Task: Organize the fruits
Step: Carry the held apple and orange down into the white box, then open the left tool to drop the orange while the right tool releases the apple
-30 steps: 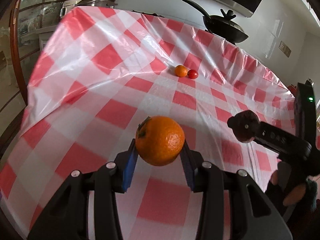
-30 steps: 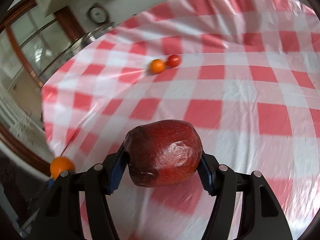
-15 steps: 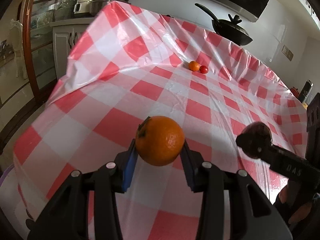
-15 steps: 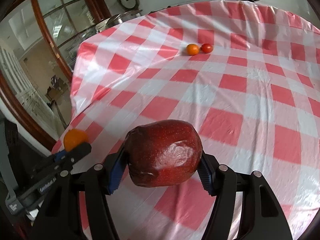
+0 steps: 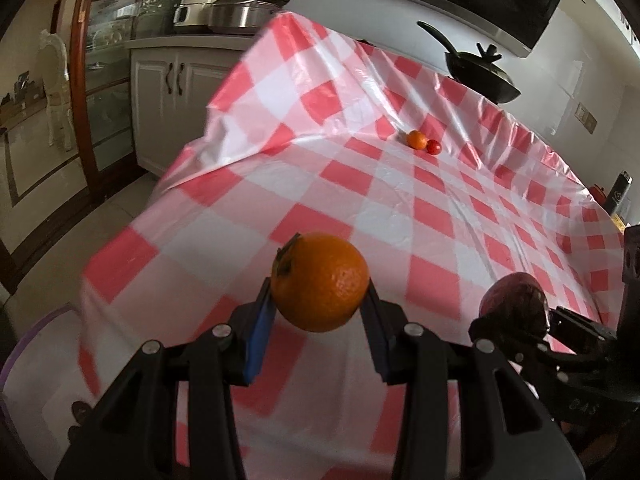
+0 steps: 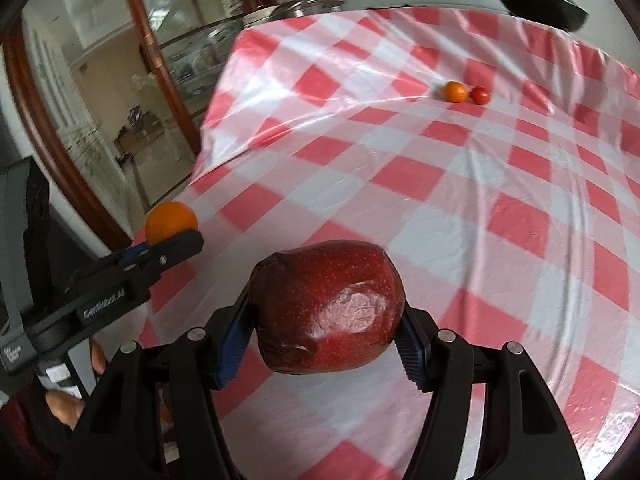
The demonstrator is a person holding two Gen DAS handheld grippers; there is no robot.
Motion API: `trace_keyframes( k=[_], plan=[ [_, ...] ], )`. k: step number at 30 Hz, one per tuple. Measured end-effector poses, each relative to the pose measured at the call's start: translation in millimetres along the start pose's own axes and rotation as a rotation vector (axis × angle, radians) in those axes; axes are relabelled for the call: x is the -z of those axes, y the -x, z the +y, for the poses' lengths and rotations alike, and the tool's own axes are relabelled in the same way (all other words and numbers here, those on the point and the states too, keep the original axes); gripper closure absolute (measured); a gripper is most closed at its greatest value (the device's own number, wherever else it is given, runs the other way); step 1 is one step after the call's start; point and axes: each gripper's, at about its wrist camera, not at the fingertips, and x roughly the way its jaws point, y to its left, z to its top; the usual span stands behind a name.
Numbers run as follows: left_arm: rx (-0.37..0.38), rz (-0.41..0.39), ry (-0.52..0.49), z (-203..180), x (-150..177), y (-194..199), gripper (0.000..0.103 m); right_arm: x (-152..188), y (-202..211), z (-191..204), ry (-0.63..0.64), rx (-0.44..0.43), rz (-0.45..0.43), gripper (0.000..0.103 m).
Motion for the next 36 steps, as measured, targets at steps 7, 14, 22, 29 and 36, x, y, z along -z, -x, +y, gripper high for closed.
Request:
trace_keyframes(
  k=[7,14,22,29,36],
  plan=[
    [-0.035,-0.03,0.046,37.3,10.4,28.5,0.061,7.4,-3.1,38.0,0.089,-0.051,0.016,0.04],
    [-0.083,-0.07,0.121,80.3,21.8,58.5,0.061,21.1,0.9,90.3,0.239,-0.127,0.022,0.04],
    [-0.161,-0.089,0.246,139.2,54.9,85.1,0.061,49.1,-6.2,151.7,0.418,-0.23,0.067,0.04],
    [-0.256,-0.015,0.328,185.8,94.6,80.4,0.061,81.4,-27.4,193.5,0.563,-0.284,0.143,0.04],
    [-0.321,0.096,0.421,220.3,136.8,55.6,0.061,113.0,-70.9,215.7,0.665,-0.29,0.27,0.04]
  ],
)
